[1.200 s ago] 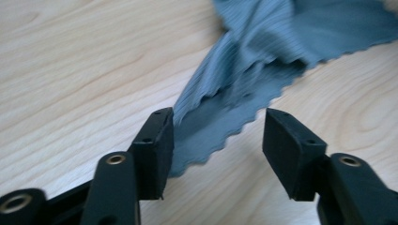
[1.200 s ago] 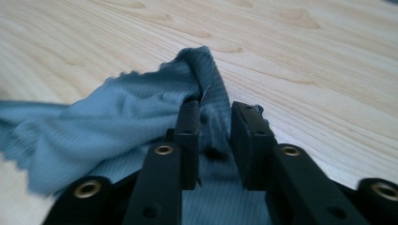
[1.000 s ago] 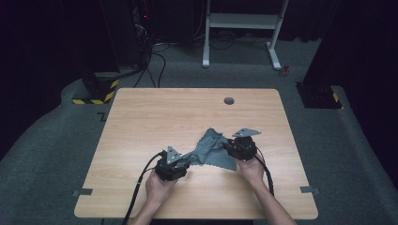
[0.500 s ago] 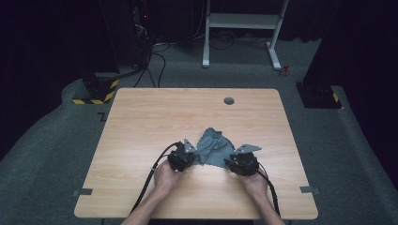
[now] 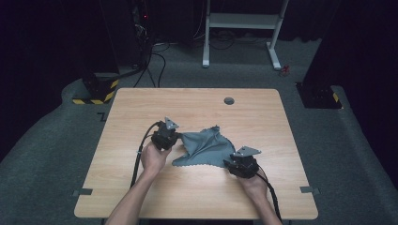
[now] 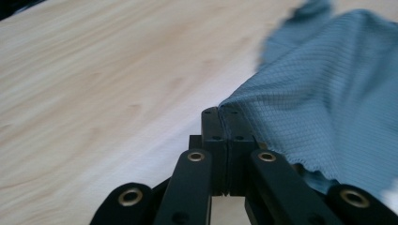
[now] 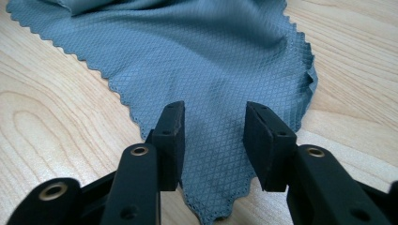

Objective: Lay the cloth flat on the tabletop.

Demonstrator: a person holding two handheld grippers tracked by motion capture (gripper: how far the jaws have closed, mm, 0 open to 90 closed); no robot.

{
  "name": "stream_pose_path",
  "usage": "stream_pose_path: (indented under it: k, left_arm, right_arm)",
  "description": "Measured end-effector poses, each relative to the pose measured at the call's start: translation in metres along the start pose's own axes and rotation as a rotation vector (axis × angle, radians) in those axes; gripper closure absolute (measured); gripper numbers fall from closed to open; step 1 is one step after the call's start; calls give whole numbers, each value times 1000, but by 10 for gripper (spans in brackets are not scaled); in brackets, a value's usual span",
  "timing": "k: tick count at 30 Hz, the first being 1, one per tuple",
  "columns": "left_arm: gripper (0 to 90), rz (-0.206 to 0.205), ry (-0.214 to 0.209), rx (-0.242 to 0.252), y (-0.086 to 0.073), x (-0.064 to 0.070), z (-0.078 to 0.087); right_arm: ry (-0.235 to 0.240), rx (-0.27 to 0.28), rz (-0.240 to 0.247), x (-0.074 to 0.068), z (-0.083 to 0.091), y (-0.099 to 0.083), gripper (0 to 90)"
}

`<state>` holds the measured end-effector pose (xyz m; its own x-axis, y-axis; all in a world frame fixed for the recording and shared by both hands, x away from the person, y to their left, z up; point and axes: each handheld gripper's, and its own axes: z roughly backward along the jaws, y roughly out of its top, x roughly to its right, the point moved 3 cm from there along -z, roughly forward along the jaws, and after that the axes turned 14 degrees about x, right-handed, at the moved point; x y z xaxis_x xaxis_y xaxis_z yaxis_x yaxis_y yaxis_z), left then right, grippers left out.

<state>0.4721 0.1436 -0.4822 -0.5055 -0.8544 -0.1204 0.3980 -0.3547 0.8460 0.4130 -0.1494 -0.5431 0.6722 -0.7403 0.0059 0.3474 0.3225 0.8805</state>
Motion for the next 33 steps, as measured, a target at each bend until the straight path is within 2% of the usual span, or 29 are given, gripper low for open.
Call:
stream_pose_path:
  k: [2,4,6,7,9,11,14,16,19,22,24,25,26,27,30,33]
  left_arm:
    - [895,12,40,-17,-1,-12,-6]
    - [886,63,66,-33,-4,-23,-15]
    - [840,107,66,-38,-8,-26,-21]
    - [798,128,49,-31,-10,-24,-21]
    - [718,132,27,-17,-11,-18,-18]
    - [664,110,5,-4,-12,-10,-10]
    - [634,77,-55,21,-16,3,6]
    - [619,73,-110,27,-24,16,18]
    - [623,40,-155,22,-39,34,30]
    - [642,5,-165,4,-56,49,35]
    - [656,-8,-171,4,-61,54,36]
    - [664,-25,-173,1,-64,57,38]
    - [672,-36,-177,-1,-66,59,38]
    - [675,-44,-178,-2,-67,60,38]
    - [679,-31,-178,4,-67,59,37]
    - [692,-15,-175,9,-67,58,34]
  right_arm:
    - [-7,-6,6,-2,0,0,584]
    - [-12,-7,6,-1,0,0,585]
    - [-15,-6,6,-2,0,0,585]
    - [-14,-7,7,-2,0,0,585]
    - [-14,-7,7,-2,0,0,585]
    - [-14,-6,7,-2,0,0,585]
    - [-14,-5,8,-2,0,0,585]
    - [-15,-5,7,-2,0,0,585]
    - [-15,-5,8,-2,0,0,584]
    - [-17,-6,7,-2,0,0,591]
    - [-38,7,7,0,3,0,671]
    - [-33,20,0,1,5,0,712]
    - [2,41,-43,2,10,1,737]
    - [15,45,-54,3,14,2,757]
    - [12,35,-29,3,25,4,770]
    - [0,7,-11,3,30,-2,758]
